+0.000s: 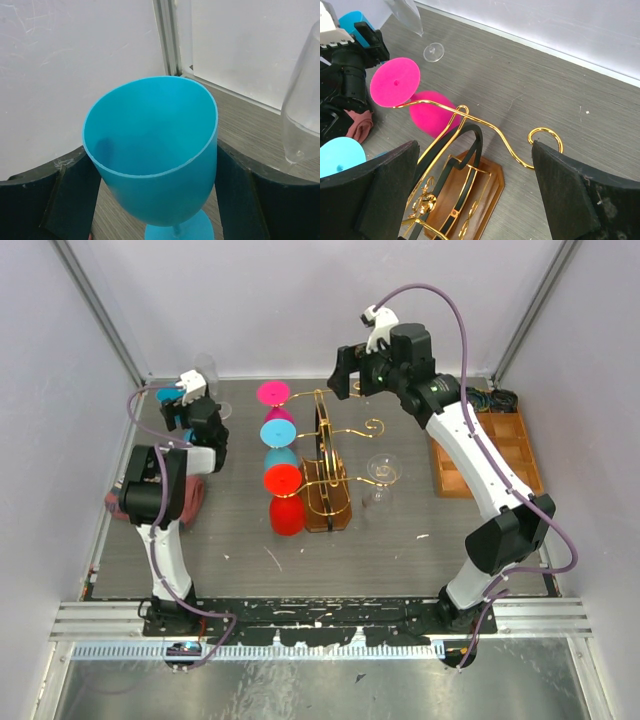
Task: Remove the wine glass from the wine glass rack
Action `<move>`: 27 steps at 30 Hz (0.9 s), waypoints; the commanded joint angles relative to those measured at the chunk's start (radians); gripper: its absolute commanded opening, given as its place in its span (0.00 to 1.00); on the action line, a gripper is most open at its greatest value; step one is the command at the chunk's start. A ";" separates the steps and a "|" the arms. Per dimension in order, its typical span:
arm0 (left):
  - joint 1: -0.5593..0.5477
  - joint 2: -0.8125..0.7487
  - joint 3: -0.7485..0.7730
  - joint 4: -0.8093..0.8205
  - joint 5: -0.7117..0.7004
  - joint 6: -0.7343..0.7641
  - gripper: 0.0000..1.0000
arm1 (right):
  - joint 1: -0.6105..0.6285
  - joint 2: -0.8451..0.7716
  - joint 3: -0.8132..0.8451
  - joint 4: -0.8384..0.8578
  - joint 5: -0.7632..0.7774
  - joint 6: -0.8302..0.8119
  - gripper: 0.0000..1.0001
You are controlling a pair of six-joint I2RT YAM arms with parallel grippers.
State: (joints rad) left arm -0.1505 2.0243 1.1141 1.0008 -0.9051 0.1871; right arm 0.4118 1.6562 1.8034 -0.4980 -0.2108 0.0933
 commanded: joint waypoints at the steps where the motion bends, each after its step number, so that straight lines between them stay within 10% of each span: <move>1: -0.026 0.035 -0.001 0.089 -0.060 0.011 0.86 | -0.009 -0.025 -0.008 0.059 -0.006 0.003 1.00; 27: -0.068 -0.133 -0.104 -0.083 -0.089 -0.093 0.98 | -0.027 -0.033 -0.011 0.031 -0.090 0.083 1.00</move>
State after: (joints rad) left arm -0.2089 1.9842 1.0317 0.9909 -0.9768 0.2001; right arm 0.3904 1.6558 1.7664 -0.4793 -0.2481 0.1249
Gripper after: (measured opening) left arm 0.982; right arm 0.998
